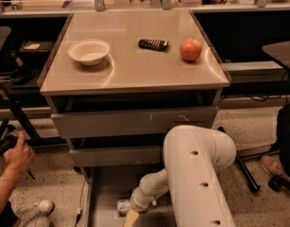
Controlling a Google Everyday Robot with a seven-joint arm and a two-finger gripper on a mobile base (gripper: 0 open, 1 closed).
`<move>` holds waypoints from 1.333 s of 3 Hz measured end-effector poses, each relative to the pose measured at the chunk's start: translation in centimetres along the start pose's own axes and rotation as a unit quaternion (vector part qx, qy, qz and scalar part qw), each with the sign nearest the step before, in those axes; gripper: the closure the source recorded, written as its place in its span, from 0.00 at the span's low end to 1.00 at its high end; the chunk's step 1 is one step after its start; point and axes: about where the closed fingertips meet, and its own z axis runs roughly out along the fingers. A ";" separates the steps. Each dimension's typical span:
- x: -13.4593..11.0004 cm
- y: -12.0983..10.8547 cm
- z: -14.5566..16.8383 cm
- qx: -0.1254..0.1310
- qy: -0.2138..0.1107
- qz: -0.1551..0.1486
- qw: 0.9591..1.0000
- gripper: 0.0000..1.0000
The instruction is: Pick blue plastic bottle from bottom drawer and place on counter
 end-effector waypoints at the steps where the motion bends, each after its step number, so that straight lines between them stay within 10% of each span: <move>1: 1.0 -1.4 2.1 -0.001 0.007 -0.008 1.000 0.00; 2: 0.6 -3.8 3.2 0.010 0.009 -0.022 1.000 0.00; 4: 0.1 -5.2 4.1 0.027 0.021 -0.022 0.999 0.42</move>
Offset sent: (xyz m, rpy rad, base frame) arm 0.0637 0.0038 -0.0530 -0.0302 -0.0796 0.0497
